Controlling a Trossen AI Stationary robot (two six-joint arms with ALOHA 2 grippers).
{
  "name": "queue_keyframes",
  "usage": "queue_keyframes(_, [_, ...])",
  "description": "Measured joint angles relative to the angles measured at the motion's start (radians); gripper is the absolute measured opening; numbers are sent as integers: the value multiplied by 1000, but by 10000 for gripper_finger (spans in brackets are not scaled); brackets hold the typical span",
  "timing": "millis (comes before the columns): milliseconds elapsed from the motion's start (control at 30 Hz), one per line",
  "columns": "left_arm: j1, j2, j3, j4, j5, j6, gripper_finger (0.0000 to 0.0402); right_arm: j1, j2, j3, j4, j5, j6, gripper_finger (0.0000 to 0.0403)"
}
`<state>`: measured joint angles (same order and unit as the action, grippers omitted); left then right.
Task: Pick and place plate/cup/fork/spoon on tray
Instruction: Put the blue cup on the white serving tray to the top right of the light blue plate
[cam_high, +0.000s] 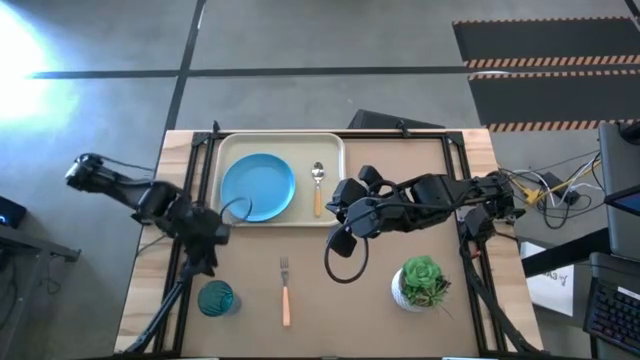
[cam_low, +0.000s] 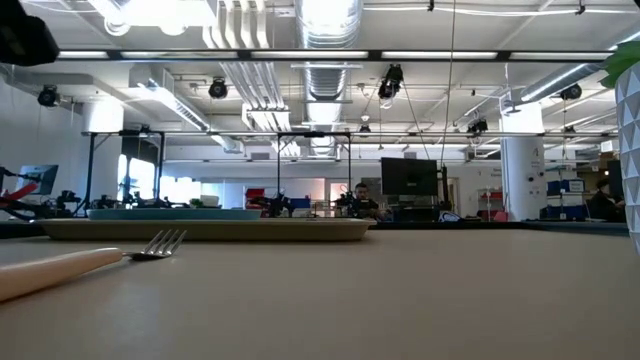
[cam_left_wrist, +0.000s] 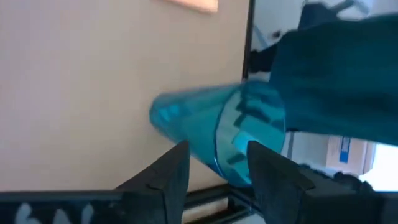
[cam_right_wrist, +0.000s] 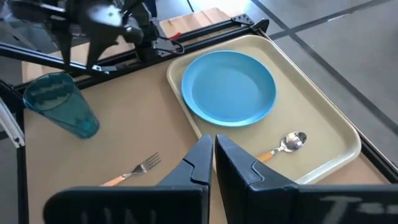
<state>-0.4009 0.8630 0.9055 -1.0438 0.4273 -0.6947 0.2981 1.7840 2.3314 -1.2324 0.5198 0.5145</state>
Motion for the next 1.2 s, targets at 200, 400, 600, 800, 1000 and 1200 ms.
queue_keyframes(200, [-132, 54, -1, 58, -76, -57, 127, -4, 0, 0, 2, 0, -2, 9])
queue_keyframes(400, [-163, 75, -1, 67, -104, -59, 127, -4, 0, 0, 2, 0, -1, 9])
queue_keyframes(600, [-186, 122, -4, 67, -127, -59, 127, -4, 0, 0, 3, -28, 1, 9])
queue_keyframes(800, [-211, 205, -33, 66, -134, -59, 127, -4, 0, 0, 2, -32, -2, 9])
queue_keyframes(1000, [-224, 297, -39, 67, -179, -39, 127, -4, 0, 0, 2, -34, -29, 9])
queue_keyframes(1200, [-223, 324, -14, 63, -249, -21, 66, -4, 0, 0, 2, -41, -47, 9])
